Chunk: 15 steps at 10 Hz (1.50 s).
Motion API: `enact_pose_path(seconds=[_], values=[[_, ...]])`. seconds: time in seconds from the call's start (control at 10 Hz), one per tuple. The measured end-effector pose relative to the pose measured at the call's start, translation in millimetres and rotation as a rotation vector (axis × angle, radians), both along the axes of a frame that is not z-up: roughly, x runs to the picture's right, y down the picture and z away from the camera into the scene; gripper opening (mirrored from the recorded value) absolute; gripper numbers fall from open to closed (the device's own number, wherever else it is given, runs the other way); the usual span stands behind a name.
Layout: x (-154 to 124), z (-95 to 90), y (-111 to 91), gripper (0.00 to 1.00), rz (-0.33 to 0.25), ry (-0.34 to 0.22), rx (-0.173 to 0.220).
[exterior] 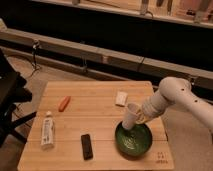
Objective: Place the ceramic cup in the ceramic bowl
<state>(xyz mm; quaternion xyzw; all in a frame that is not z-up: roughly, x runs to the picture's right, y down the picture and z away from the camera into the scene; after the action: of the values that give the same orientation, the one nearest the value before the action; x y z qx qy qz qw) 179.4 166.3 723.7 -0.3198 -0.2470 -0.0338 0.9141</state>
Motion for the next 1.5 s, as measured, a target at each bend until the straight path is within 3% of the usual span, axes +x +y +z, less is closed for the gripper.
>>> enact_pose_path(seconds=[0.9, 1.0, 1.3, 1.5], values=[[5.7, 1.5, 8.5, 0.0, 0.01, 0.003, -0.006], [6.1, 1.7, 9.2, 0.02, 0.011, 0.003, -0.007], [8.2, 1.9, 10.0, 0.22, 0.015, 0.003, -0.007], [9.8, 2.2, 10.1, 0.22, 0.019, 0.003, -0.007]])
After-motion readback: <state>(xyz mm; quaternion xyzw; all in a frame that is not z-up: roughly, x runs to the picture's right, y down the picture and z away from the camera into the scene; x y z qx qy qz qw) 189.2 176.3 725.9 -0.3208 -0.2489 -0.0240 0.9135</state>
